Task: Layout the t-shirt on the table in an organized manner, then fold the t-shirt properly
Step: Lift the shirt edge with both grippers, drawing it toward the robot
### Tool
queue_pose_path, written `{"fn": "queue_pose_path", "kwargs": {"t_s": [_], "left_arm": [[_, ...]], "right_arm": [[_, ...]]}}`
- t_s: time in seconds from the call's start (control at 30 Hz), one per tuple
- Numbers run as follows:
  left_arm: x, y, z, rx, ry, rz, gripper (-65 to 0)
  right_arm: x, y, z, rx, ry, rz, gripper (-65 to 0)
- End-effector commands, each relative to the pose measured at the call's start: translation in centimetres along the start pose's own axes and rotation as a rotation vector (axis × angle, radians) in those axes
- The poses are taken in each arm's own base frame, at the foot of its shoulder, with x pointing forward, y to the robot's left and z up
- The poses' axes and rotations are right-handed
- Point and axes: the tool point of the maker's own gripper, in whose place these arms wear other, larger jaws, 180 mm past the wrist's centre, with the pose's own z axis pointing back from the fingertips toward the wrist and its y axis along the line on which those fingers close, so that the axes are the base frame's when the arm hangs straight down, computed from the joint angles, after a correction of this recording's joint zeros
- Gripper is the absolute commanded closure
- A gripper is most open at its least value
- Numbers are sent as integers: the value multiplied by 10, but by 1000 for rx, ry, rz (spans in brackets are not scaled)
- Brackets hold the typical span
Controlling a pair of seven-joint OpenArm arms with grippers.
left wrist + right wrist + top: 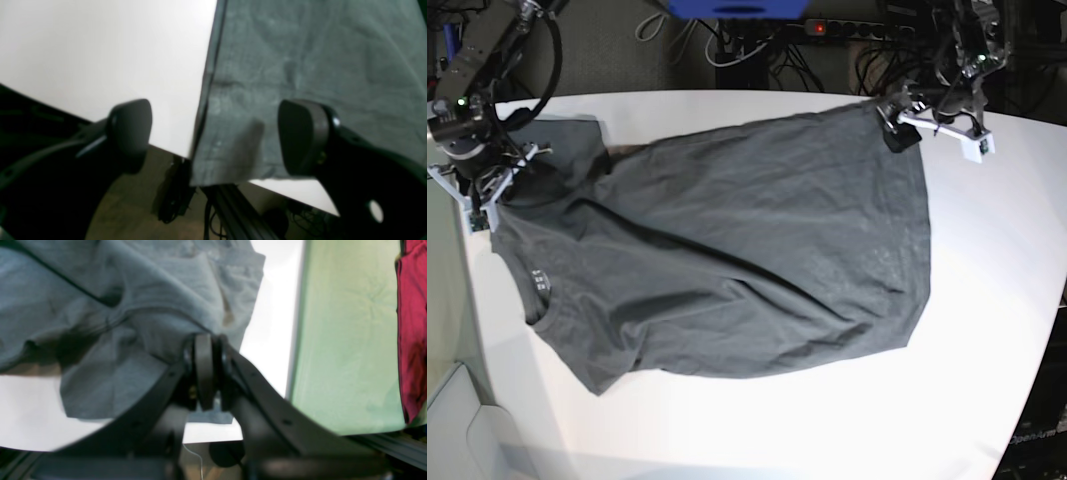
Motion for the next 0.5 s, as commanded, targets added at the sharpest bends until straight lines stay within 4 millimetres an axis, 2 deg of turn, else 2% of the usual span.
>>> {"fn": "queue_pose_path", "kwargs": {"t_s": [0.0,0.17,0.33,0.47], "left_arm": [[7,-3,2,-12,-26,-5,-565],[-10,6,-11,6,31,22,-552],[-38,-3,-23,-12,114,8,-556],[-52,-12,-26,-30,153,-3,-556]], "right_arm": [[11,-6,3,-18,-39,6,0],[11,-6,3,-18,-39,6,0],[11,-6,3,-18,-39,6,0],[11,-6,3,-18,-39,6,0]]}}
